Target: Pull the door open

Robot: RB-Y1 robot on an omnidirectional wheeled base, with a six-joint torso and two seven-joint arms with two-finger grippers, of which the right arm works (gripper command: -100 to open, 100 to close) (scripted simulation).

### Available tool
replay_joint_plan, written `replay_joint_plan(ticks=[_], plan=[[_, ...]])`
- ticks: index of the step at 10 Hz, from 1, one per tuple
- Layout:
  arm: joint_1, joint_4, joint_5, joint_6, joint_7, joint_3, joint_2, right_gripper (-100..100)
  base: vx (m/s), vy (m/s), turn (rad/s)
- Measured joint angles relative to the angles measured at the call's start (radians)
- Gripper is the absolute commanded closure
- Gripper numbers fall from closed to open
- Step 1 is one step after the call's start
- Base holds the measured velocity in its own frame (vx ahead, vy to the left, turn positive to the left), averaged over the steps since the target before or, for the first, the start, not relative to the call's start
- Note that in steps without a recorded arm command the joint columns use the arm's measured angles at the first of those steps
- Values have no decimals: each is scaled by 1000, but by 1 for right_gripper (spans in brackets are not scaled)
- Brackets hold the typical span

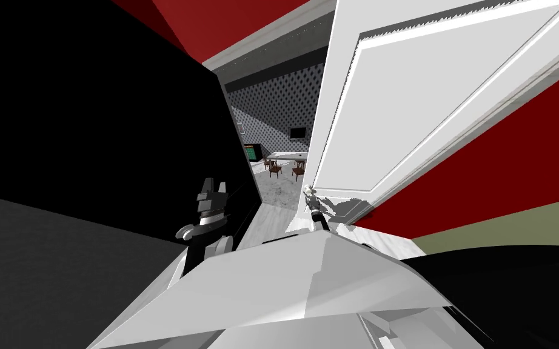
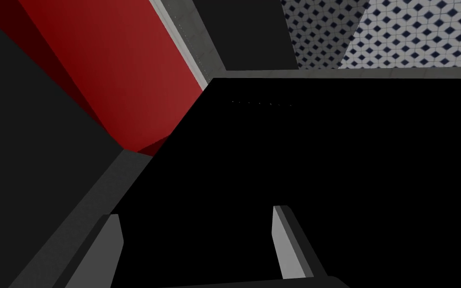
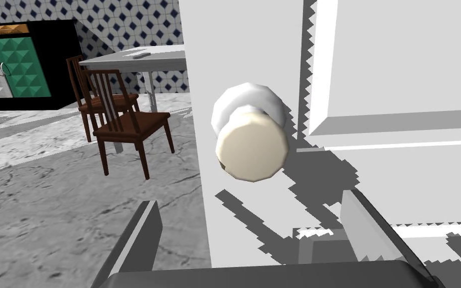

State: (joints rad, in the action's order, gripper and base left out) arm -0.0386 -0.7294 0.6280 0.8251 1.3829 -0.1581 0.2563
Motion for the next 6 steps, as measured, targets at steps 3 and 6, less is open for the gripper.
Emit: replay_joint_plan(ticks=[3, 6], plan=[[-16, 60, 4, 26, 37, 0, 24, -100, 140, -25, 108], [4, 66, 20, 39, 74, 14, 62, -100, 181, -11, 79]])
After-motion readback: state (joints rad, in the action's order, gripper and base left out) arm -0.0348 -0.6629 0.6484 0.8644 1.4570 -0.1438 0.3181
